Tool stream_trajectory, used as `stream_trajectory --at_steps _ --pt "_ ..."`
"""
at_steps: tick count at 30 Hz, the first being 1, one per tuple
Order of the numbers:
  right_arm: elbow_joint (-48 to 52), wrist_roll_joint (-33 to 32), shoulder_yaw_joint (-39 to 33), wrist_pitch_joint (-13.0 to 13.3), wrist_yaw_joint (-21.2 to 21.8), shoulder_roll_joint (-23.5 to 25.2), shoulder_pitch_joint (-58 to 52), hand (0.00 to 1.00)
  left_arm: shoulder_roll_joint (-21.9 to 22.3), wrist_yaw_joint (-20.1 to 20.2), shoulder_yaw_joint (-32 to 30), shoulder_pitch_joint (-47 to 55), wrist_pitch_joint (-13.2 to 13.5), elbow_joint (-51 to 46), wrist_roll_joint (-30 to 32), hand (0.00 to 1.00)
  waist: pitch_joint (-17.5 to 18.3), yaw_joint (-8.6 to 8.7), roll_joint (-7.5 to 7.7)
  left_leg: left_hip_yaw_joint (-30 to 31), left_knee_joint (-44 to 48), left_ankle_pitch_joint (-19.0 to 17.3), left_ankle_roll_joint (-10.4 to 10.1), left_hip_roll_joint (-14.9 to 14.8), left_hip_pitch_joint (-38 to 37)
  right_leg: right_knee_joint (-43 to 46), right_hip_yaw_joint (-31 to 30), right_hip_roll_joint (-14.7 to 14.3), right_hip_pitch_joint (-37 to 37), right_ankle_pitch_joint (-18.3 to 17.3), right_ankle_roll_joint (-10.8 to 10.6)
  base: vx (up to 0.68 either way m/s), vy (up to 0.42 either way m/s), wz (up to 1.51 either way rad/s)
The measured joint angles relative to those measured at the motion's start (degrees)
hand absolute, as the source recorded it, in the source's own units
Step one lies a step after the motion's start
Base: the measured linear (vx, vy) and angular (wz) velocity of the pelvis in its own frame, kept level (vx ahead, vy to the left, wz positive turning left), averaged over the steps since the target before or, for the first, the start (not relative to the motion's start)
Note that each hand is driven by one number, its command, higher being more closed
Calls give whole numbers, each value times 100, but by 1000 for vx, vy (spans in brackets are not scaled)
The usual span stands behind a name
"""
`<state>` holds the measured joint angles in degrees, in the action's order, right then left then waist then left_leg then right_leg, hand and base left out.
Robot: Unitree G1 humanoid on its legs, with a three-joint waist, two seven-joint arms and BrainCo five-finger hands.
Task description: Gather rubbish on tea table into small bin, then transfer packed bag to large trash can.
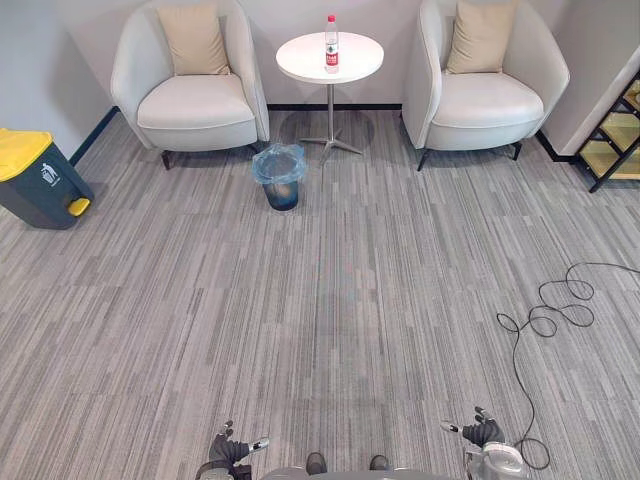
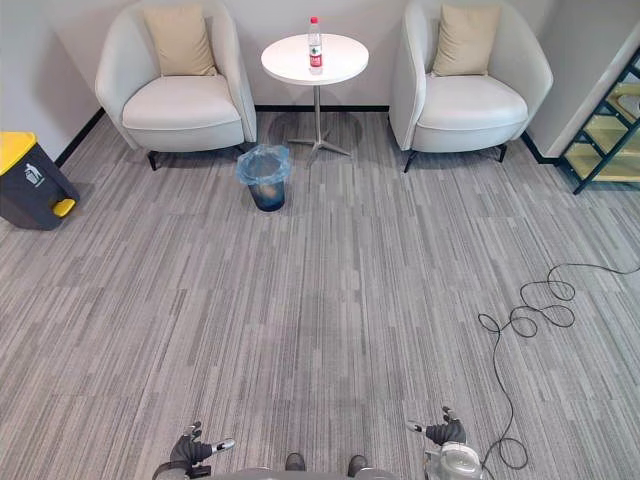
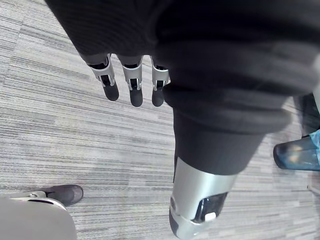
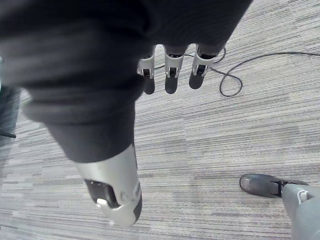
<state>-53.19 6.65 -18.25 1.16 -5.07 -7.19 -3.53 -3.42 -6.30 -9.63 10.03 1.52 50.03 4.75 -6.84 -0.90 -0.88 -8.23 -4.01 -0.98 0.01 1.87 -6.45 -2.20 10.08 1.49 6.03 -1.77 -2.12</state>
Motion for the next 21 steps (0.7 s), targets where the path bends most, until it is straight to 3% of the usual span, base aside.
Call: stream_trajectory --at_steps 21 --pt "0 27 25 -4 28 -1 25 0 -39 20 -3 13 -1 0 226 0 -30 -3 51 -64 -45 -2 1 -21 -16 -5 -63 -24 -28 0 4 -26 -11 -1"
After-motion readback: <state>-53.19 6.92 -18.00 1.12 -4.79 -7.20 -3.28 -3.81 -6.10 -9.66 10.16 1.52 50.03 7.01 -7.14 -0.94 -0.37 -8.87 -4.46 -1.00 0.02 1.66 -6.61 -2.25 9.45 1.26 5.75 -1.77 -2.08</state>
